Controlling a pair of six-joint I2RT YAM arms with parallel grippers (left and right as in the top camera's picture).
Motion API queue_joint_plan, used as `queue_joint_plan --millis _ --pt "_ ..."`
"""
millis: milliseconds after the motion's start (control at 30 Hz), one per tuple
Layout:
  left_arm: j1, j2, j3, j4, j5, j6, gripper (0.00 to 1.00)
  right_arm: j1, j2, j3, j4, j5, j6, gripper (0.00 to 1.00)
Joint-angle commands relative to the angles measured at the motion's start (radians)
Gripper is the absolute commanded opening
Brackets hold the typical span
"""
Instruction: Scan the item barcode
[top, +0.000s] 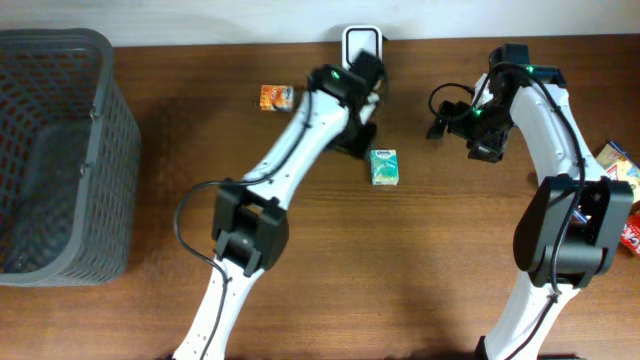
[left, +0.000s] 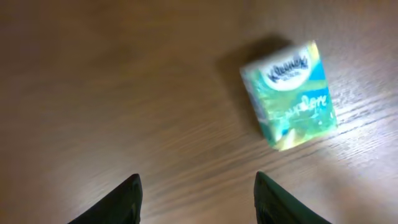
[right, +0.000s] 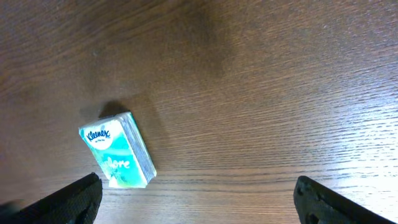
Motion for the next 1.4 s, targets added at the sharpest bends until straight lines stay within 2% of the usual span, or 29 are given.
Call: queue_joint_plan --millis 0,133,267,333,500,867,900,933,1000,1100,1200,1233,1333,1367 --pt "0.093 -0.011 0.148 -0.117 -0.173 -0.071 0.59 0.001 0.000 0.010 0.002 -0.008 -0.007 0.99" --pt "0.166 -0.010 0.150 -0.170 -0.185 -0.090 1.00 0.000 0.000 0.010 0.003 0.048 -0.010 0.99" --pt "0.223 -0.010 0.126 -0.173 -0.185 -0.113 0.99 0.001 0.000 0.010 0.009 0.051 -0.010 0.98" --pt "0.235 -0.010 0.126 -0.174 -0.184 -0.113 0.99 0.001 0.000 0.010 0.063 0.042 -0.010 0.99" --pt "0.234 -0.010 0.126 -0.182 -0.184 -0.113 0.99 0.007 0.005 0.010 0.055 -0.098 0.031 0.99" --pt "0.233 -0.010 0.126 -0.189 -0.184 -0.113 0.99 0.133 0.047 -0.032 0.129 -0.036 0.027 1.00" --pt "0.233 -0.010 0.126 -0.189 -0.184 -0.113 0.99 0.139 0.052 -0.037 0.141 -0.013 0.027 0.89" --pt "0.233 -0.010 0.126 -0.189 -0.184 -0.113 0.99 0.143 0.058 -0.043 0.143 0.008 0.029 0.84" --pt "0.233 -0.010 0.126 -0.189 -0.184 -0.113 0.99 0.149 0.069 -0.072 0.153 -0.002 0.055 0.84" --pt "0.233 -0.010 0.126 -0.188 -0.184 -0.113 0.99 0.160 0.086 -0.125 0.193 -0.035 0.065 0.73" --pt "0.233 -0.010 0.126 -0.188 -0.184 -0.113 0.99 0.166 0.090 -0.202 0.269 -0.090 0.060 0.66" --pt "0.233 -0.010 0.126 -0.188 -0.184 -0.113 0.99 0.166 0.090 -0.220 0.294 -0.119 0.049 0.62" --pt "0.233 -0.010 0.126 -0.188 -0.184 -0.113 0.99 0.166 0.090 -0.266 0.363 -0.180 0.042 0.42" --pt "0.233 -0.010 0.126 -0.188 -0.184 -0.113 0.99 0.164 0.091 -0.275 0.377 -0.191 0.042 0.42"
